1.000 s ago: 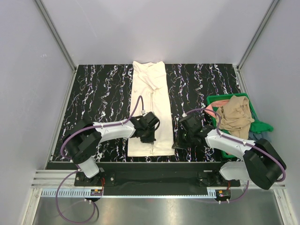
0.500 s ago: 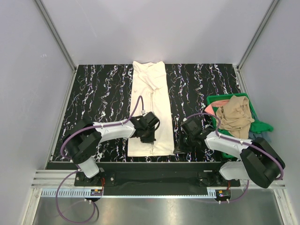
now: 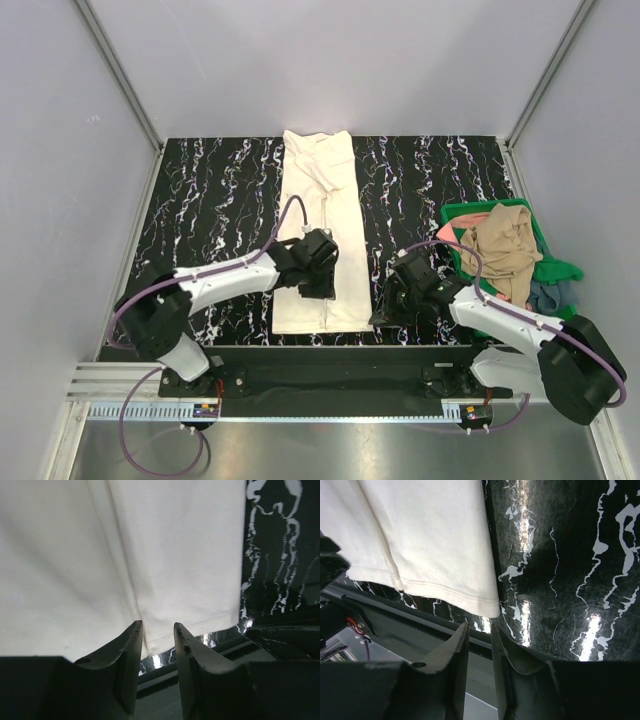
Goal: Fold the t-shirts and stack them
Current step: Fold the tshirt
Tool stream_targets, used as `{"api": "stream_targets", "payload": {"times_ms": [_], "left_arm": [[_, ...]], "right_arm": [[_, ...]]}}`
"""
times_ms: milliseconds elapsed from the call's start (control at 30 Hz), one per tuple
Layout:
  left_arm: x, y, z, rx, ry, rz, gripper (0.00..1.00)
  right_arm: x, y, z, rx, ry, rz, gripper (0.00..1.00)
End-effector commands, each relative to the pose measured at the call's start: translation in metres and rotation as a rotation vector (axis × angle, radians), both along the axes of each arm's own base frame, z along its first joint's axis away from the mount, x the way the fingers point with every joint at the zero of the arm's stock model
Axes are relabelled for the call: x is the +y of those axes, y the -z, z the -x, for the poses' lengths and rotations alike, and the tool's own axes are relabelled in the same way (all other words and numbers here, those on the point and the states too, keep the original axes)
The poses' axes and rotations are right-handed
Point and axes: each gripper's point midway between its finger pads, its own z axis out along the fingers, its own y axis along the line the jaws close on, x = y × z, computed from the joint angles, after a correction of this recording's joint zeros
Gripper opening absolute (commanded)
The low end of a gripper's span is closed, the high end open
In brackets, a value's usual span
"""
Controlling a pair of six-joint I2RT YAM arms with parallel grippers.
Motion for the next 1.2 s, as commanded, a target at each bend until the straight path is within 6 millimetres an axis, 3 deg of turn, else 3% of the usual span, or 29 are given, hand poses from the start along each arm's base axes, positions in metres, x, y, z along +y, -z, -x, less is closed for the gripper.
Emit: {"api": "stream_targets", "payload": {"times_ms": [0,100,133,233,267,333,367,467,700,1167], "left_arm": [[0.006,-0.047,-0.009,-0.085,0.008,0.086,0.39],[0.025,-0.054,-0.006,-0.113,0.015,0.097,0.42],[0.041,-0.039,-0.002,-0.09,-0.012,0.067,0.42],[0.067,-0.03,0.001,-0.069,-0.091,0.085,0.43],[0.079,-0.017,0.012,-0.034,-0.112,0.083,0.43],[0.09,-0.008,0.013,-0.02,-0.161,0.107,0.43],[0.099,0.006,0.022,0.008,-0.177,0.094,0.43],[0.113,0.013,0.028,0.002,-0.244,0.097,0.44],[0.133,0.025,0.033,-0.008,-0.293,0.029,0.46],[0.139,0.039,0.049,0.043,-0.301,0.026,0.44]], "right_arm": [[0.002,-0.017,-0.008,-0.026,0.044,-0.011,0.32],[0.001,-0.011,-0.007,-0.004,0.054,0.004,0.3],[0.002,-0.007,-0.007,0.011,0.05,0.014,0.3],[0.003,-0.001,-0.009,0.021,0.041,0.034,0.29],[0.003,0.0,-0.01,0.017,0.039,0.039,0.29],[0.002,0.005,-0.012,0.022,0.043,0.055,0.28],[0.002,0.006,-0.012,0.025,0.042,0.056,0.28],[0.006,0.009,-0.013,0.034,0.043,0.041,0.28],[0.006,0.019,-0.011,0.042,0.039,0.044,0.28],[0.003,0.028,-0.004,0.075,0.044,0.05,0.25]]}}
